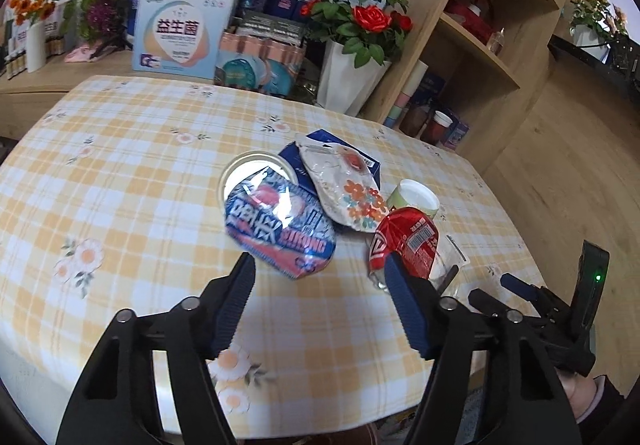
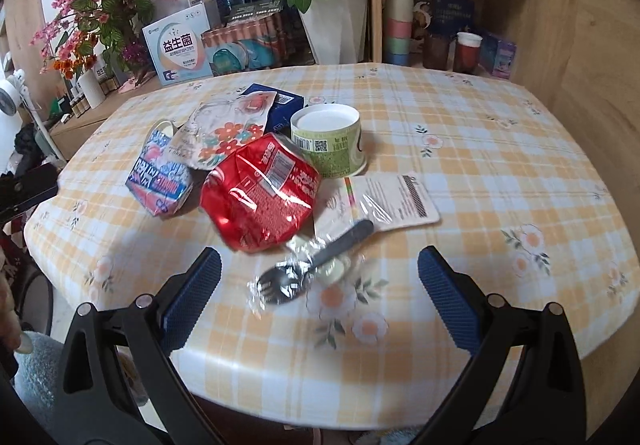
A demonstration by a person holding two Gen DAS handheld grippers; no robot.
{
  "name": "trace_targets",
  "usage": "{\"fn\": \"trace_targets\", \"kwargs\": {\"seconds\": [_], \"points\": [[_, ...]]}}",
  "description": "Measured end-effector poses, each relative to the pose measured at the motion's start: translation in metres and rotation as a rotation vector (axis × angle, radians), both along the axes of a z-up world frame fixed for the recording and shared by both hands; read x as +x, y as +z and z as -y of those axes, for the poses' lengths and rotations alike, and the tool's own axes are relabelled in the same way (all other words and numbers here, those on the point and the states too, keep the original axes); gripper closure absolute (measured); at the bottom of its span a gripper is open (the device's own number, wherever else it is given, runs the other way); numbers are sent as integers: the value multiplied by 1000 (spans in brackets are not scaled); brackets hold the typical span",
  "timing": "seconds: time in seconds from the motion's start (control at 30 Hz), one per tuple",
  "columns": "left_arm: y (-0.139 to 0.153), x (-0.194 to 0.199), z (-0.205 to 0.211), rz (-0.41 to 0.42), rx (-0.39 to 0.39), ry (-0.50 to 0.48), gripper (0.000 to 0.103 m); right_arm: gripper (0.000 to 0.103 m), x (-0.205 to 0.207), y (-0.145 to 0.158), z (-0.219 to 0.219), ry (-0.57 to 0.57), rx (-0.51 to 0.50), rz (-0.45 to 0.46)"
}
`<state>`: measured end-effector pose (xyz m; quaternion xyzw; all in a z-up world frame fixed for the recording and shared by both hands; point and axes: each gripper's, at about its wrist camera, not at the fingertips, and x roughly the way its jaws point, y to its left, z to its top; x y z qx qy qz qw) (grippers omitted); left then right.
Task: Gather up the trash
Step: 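Grasp the white Brown bag with the left tool while the right tool grasps the red can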
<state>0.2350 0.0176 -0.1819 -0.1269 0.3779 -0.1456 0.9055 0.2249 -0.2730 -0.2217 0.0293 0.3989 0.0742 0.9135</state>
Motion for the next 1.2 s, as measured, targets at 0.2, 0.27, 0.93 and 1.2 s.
{"fn": "trace_targets", "kwargs": {"seconds": [0.2, 0.27, 0.93, 1.2], "points": [[-11, 35, 10, -38, -16, -15, 47, 12, 37, -14, 0, 44, 29, -21], [-14, 42, 11, -44, -13, -16, 48, 16, 51, -17, -1, 59, 55, -31], [-24, 59, 6, -70, -18, -6, 48, 23, 107, -43, -22, 111, 198, -122], [-22, 58, 6, -65, -21, -6, 48, 60, 101, -29, -17, 142, 255, -107]]}}
